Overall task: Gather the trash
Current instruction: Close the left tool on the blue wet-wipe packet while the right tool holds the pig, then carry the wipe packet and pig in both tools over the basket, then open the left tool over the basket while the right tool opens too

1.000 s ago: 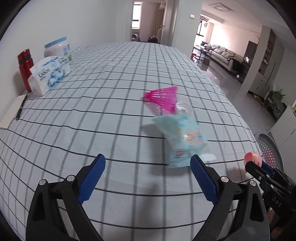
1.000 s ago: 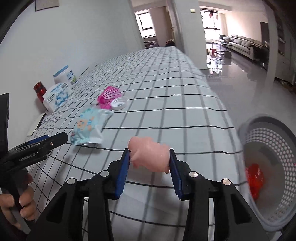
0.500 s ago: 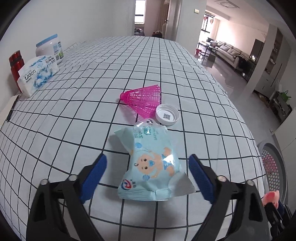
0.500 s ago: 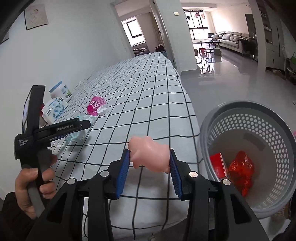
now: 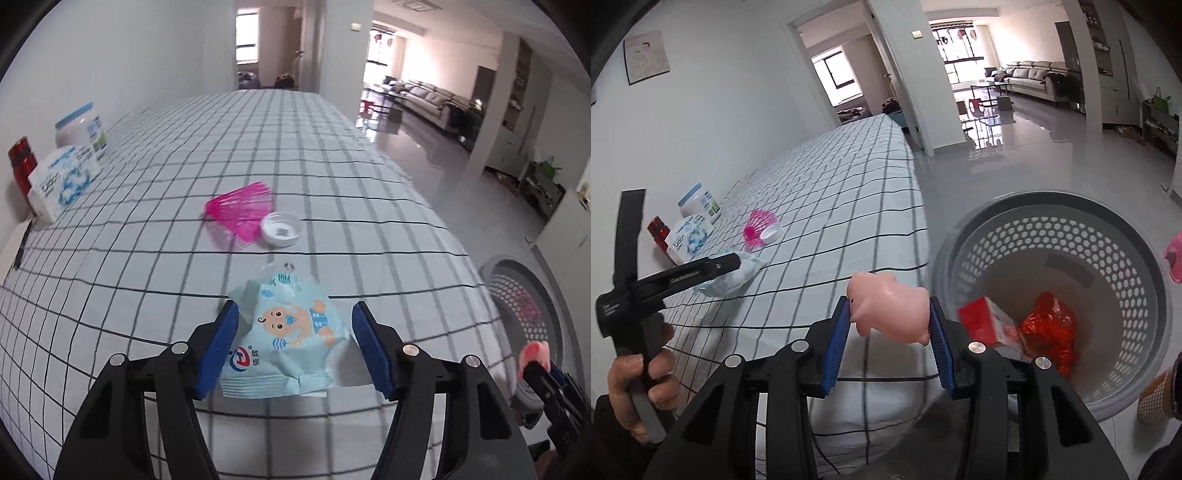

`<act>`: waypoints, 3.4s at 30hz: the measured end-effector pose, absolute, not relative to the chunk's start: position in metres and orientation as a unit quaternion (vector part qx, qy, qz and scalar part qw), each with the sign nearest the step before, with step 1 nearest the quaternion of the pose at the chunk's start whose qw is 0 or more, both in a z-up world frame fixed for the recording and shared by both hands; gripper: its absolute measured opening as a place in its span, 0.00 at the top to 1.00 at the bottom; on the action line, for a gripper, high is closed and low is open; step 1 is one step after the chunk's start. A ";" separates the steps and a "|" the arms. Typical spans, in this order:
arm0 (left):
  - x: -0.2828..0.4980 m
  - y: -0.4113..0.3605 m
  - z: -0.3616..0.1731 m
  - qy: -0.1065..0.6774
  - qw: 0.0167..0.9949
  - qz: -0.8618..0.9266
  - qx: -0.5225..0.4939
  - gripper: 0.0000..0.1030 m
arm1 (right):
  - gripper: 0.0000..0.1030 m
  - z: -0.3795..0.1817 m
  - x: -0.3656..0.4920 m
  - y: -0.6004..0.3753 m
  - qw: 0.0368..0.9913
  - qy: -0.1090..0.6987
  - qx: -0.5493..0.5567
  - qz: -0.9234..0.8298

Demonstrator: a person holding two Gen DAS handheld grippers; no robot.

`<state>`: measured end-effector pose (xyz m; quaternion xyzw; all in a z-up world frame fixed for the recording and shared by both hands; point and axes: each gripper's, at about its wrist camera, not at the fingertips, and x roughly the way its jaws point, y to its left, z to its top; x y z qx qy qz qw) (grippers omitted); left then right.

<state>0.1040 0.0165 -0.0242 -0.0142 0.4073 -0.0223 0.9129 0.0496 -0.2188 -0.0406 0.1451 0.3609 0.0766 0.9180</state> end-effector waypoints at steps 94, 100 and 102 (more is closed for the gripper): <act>0.098 -0.191 -0.043 0.428 0.875 -0.218 0.060 0.52 | 0.60 -0.061 0.040 -0.339 0.916 0.360 0.176 -0.020; 0.098 -0.202 -0.050 0.428 0.875 -0.217 0.070 0.47 | 0.60 -0.063 0.044 -0.349 0.914 0.363 0.179 -0.021; 0.097 -0.200 -0.048 0.422 0.878 -0.214 0.073 0.34 | 0.58 -0.064 0.043 -0.350 0.914 0.363 0.178 -0.023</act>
